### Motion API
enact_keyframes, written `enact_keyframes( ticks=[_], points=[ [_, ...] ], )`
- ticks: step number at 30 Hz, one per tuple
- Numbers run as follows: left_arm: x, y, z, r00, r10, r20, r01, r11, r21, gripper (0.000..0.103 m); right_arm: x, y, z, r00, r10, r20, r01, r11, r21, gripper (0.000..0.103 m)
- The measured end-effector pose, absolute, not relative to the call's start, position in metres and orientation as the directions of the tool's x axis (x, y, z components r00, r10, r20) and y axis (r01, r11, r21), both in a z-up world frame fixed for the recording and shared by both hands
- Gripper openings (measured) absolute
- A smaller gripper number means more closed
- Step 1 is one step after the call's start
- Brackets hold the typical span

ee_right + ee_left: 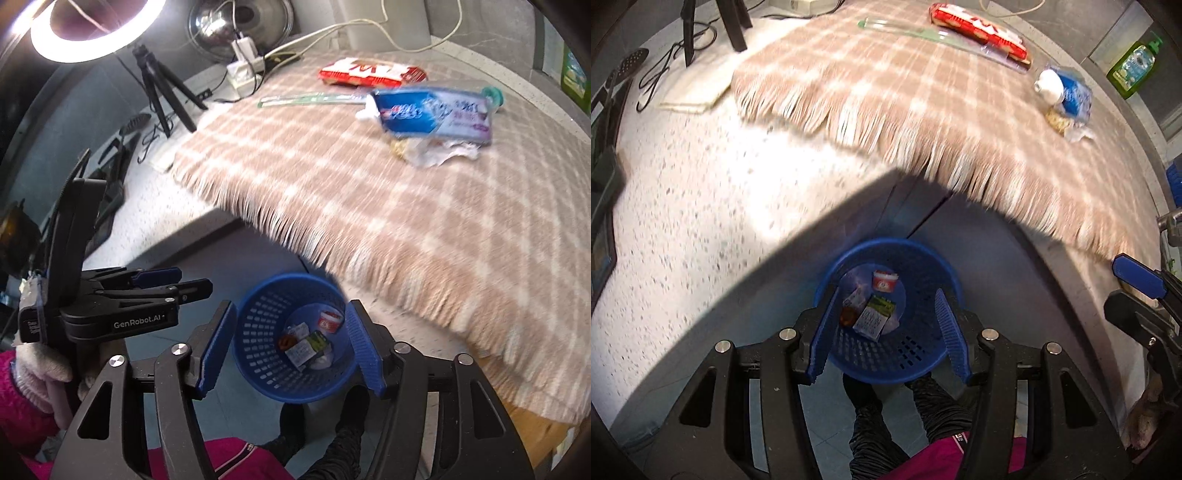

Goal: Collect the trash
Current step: 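Raise both tools back over the cloth-covered counter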

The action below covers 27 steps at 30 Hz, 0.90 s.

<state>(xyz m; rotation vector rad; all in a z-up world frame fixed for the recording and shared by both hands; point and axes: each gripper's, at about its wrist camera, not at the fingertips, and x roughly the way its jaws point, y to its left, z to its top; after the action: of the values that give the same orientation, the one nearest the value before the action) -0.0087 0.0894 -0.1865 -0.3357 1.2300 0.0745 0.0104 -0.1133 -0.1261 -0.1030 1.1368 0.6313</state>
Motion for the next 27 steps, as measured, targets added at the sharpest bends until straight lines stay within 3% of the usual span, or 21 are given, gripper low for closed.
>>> enact_keyframes(
  ticks=[6,8,11,20,23,27],
  points=[
    [0.013,0.087,-0.155,0.382,-0.129,-0.915,-0.223,0.948,-0.227,0.055,0.036,-0.135,-0.106,0.314,0.424,-0.849,-0.480,0.842,0.244,0.063],
    [0.023,0.086,-0.144,0.401,-0.128,-0.907,-0.224,0.946,-0.233,0.068,0.047,-0.143,-0.100,0.327,0.423,-0.845,-0.458,0.853,0.250,0.066],
    [0.040,0.082,-0.134,0.422,-0.129,-0.897,-0.225,0.944,-0.242,0.068,0.065,-0.159,-0.091,0.353,0.426,-0.833,-0.426,0.866,0.262,0.073],
    [0.103,0.080,-0.113,0.463,-0.112,-0.879,-0.256,0.933,-0.253,0.069,0.130,-0.205,-0.080,0.391,0.410,-0.824,-0.309,0.902,0.302,0.073],
    [0.123,0.083,-0.104,0.481,-0.106,-0.870,-0.273,0.925,-0.264,0.076,0.151,-0.218,-0.082,0.388,0.425,-0.818,-0.268,0.901,0.341,0.073],
    [0.150,0.085,-0.096,0.496,-0.100,-0.863,-0.295,0.915,-0.276,0.077,0.175,-0.229,-0.081,0.383,0.427,-0.819,-0.243,0.902,0.357,0.074]
  ],
)
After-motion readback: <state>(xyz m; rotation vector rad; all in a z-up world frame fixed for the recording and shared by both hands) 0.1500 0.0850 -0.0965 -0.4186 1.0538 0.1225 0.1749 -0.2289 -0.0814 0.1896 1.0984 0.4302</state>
